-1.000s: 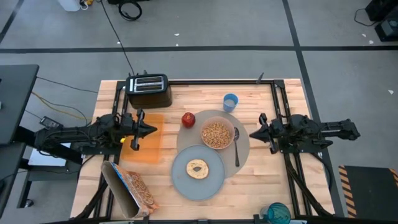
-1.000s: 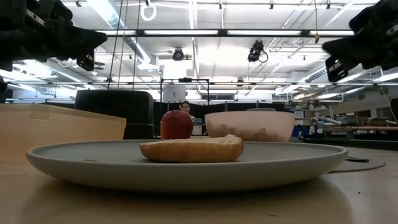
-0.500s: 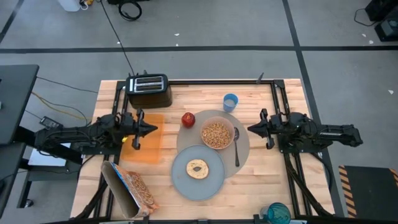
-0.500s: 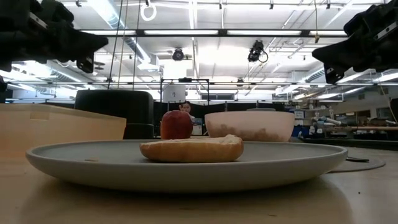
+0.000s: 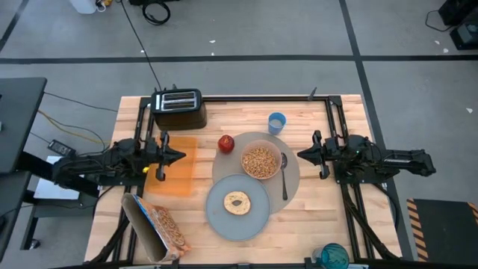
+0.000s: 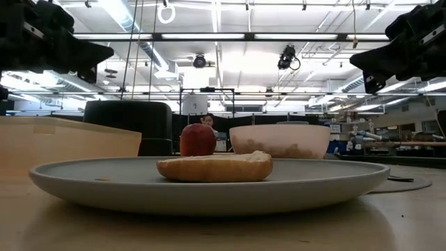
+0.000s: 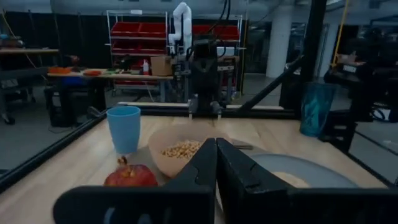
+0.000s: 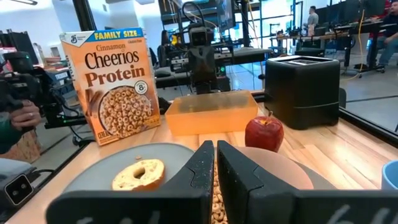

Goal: Arrange a breakfast setting
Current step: Return To Home Position

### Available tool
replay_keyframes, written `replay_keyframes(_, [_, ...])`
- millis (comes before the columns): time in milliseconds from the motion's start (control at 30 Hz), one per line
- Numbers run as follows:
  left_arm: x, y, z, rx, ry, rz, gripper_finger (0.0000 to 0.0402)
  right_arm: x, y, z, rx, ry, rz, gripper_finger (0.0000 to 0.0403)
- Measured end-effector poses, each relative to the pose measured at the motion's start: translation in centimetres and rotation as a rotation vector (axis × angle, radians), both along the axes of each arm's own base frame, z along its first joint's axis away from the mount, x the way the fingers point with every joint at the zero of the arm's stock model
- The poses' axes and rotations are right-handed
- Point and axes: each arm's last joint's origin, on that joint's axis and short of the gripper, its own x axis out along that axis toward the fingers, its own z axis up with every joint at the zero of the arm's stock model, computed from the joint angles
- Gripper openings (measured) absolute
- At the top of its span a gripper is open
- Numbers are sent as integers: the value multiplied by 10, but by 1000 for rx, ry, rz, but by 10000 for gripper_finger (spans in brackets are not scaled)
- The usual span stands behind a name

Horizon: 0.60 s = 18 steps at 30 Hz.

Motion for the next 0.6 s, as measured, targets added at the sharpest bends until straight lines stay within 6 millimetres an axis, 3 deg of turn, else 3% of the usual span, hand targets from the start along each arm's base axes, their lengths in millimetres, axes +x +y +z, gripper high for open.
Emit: replay_keyframes(600, [0, 0, -3, -10, 26, 59, 11, 0, 0, 2, -3, -24, 1, 27])
